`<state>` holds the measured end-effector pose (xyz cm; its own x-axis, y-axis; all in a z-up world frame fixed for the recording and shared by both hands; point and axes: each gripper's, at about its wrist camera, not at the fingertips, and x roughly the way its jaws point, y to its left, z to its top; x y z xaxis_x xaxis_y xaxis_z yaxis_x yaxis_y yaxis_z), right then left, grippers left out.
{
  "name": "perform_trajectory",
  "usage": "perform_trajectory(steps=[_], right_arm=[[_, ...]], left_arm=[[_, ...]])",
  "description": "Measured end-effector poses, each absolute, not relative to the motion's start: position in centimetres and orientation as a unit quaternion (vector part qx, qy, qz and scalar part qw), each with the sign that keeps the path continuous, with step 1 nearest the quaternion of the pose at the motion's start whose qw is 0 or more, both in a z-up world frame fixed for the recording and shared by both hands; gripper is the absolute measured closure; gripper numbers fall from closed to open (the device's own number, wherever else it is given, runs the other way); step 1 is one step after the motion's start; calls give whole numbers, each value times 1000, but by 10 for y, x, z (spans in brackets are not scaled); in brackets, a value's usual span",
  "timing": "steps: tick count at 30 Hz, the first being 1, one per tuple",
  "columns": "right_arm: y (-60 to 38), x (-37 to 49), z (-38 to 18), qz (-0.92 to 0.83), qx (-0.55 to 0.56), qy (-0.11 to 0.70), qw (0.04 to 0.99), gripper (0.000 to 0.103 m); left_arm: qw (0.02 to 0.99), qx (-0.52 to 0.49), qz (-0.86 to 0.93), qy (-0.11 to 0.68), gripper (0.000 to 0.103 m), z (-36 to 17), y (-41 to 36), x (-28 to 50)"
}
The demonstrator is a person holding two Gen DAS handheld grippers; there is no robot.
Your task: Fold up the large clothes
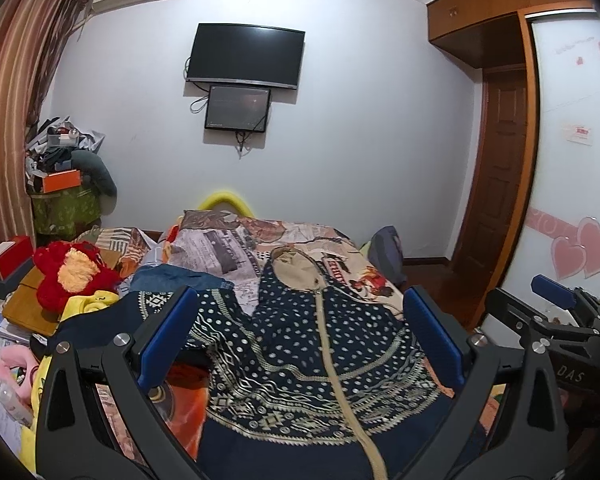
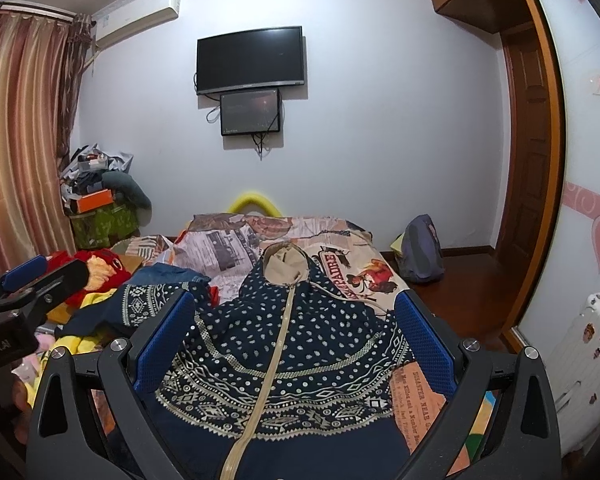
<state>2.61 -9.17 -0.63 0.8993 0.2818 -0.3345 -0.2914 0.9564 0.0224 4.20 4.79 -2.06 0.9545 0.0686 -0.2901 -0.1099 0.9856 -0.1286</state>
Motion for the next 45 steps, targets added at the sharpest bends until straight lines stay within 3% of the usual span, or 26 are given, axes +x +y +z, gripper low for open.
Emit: perform_trajectory(steps=[12, 24, 30, 38, 45], right_arm=[[-70, 115, -40, 136, -75, 225, 962, 4], [-48, 196, -82, 154, -123, 298, 934, 4], [-38, 226, -106, 172, -113, 344, 916, 4], [-28, 240, -132, 177, -131, 370, 903, 4], [-22, 243, -143, 167, -147, 378, 899, 4]], left_arm=[[976, -53, 112, 180, 0, -49, 111, 106], [923, -97, 215, 304, 0, -142, 232, 170], [880, -189, 253, 355, 0, -198, 313, 167], [816, -388, 205, 376, 8, -256, 395, 151], [774, -474, 186, 377, 31, -286, 428, 151]])
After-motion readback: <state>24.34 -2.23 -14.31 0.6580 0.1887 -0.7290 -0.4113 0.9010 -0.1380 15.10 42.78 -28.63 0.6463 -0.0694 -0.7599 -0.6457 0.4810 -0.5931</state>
